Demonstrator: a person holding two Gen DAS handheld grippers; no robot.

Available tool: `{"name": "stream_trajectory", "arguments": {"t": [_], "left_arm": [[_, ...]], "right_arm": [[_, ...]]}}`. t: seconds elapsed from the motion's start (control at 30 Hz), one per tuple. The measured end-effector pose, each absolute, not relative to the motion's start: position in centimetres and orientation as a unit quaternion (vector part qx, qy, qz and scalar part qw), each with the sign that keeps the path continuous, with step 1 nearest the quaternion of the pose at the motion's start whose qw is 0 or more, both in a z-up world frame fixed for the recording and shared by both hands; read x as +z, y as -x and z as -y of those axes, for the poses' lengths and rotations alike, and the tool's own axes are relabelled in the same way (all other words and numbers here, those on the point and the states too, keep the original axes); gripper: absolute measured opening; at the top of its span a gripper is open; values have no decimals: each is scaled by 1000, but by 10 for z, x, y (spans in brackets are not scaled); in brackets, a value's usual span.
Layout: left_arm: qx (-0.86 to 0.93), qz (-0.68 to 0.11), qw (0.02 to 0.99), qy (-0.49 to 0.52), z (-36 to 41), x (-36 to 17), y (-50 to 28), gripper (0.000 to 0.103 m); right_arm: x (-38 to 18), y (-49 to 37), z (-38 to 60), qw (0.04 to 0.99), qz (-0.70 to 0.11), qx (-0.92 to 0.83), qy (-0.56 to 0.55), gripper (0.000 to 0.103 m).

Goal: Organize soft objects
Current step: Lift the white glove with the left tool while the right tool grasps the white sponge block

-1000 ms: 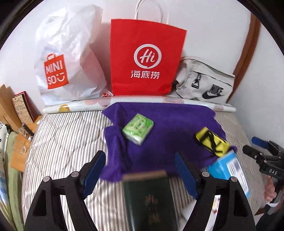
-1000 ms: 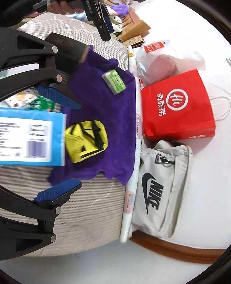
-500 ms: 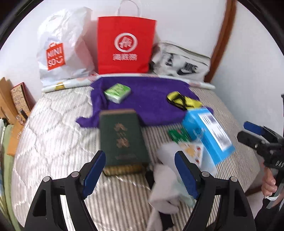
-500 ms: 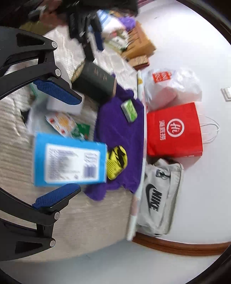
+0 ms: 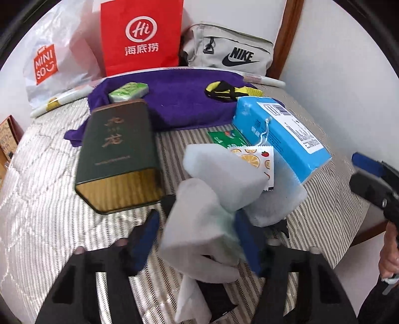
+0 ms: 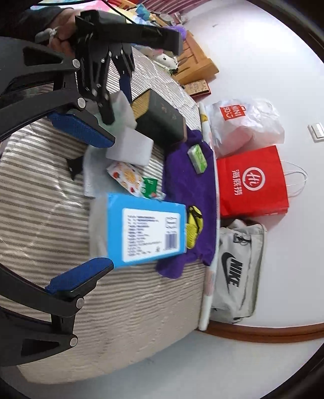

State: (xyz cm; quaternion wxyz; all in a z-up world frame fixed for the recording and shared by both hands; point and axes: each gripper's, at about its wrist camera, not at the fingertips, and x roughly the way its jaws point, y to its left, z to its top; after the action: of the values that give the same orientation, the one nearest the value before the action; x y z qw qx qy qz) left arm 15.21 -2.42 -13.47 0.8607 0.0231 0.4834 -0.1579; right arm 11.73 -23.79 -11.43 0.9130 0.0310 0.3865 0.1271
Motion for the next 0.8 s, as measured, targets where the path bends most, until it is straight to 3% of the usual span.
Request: {"name": "stream_trajectory", "arguments": {"t": [0.07, 0.13, 0.43, 0.8], "left_arm": [[-167, -483, 859, -21, 27, -137, -152, 24], [-173, -475, 862, -22, 28, -136, -151, 17], [-167, -428, 888, 7, -6, -92, -139, 15], [-93, -416, 904, 17, -63, -91, -132, 15]], "right_arm": [[-119, -115, 237, 910, -392, 130, -36, 89], [-123, -114, 236, 908, -395, 135, -40, 89], [-131, -117, 229, 900, -409, 144, -50, 89], [-137, -129, 194, 893, -419, 165, -26, 89]]}}
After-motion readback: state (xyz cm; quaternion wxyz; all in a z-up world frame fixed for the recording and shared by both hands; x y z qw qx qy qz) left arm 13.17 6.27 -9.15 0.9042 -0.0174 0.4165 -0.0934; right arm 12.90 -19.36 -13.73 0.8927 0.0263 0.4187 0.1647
